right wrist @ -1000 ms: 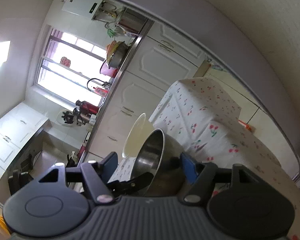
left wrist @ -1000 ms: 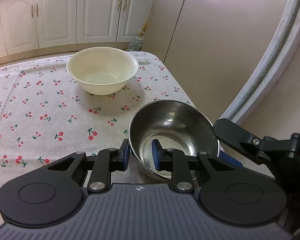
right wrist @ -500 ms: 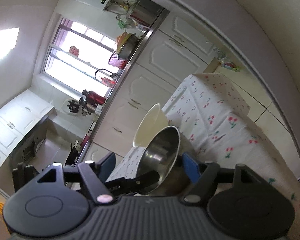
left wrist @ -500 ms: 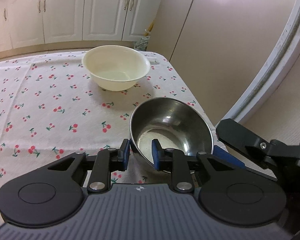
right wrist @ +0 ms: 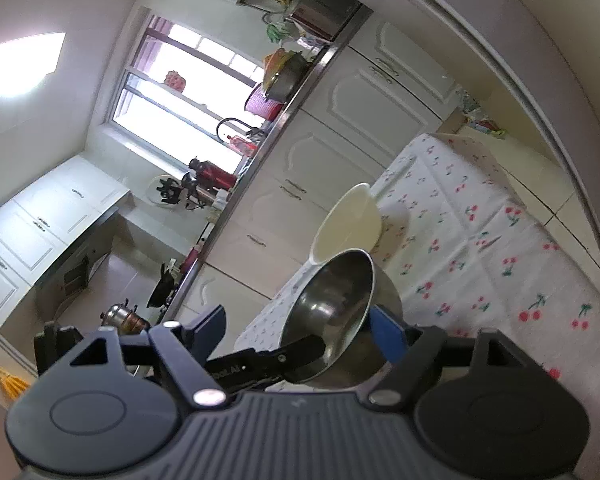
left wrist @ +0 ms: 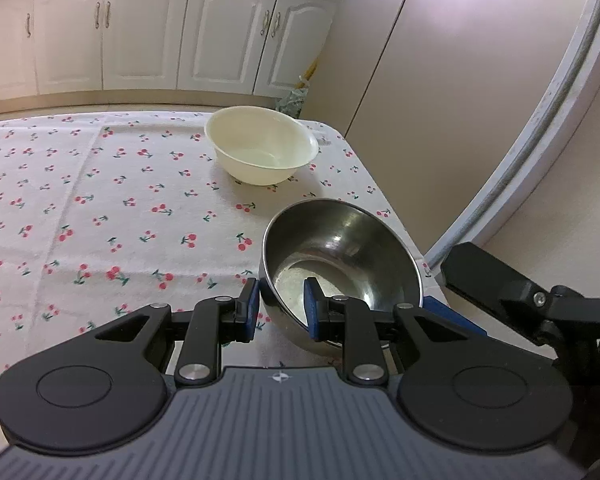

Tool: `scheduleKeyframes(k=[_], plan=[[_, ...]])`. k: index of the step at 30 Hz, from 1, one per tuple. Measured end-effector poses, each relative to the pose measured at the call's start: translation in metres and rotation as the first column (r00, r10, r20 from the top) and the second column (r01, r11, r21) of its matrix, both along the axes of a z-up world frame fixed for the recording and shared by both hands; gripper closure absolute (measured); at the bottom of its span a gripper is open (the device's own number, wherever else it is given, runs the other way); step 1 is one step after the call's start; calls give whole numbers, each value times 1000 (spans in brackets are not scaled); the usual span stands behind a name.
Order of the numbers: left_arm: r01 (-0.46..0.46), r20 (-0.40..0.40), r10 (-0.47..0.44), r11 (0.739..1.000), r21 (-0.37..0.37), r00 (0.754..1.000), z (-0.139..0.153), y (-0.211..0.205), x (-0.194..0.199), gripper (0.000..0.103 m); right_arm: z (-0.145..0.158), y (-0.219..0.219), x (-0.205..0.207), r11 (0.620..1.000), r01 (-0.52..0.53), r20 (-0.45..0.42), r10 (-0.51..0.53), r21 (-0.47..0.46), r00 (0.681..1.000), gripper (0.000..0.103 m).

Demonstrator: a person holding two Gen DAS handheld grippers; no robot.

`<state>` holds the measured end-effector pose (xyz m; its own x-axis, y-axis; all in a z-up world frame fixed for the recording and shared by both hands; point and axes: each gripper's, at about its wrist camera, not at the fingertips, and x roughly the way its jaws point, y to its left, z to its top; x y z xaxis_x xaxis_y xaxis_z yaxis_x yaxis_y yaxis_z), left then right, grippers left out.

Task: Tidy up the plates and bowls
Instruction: 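Carry the steel bowl with the left gripper and lower it into the cream bowl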

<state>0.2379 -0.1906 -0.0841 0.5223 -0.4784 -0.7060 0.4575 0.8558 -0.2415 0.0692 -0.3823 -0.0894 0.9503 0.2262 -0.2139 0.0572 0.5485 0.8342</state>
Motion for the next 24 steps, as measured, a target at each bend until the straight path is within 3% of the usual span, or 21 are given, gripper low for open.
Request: scheduleKeyframes(k=[24], plan=[[20, 23, -18, 995, -95, 1000, 25, 56, -62, 78, 39, 57, -57, 996, -80, 52, 82, -40, 995, 19]])
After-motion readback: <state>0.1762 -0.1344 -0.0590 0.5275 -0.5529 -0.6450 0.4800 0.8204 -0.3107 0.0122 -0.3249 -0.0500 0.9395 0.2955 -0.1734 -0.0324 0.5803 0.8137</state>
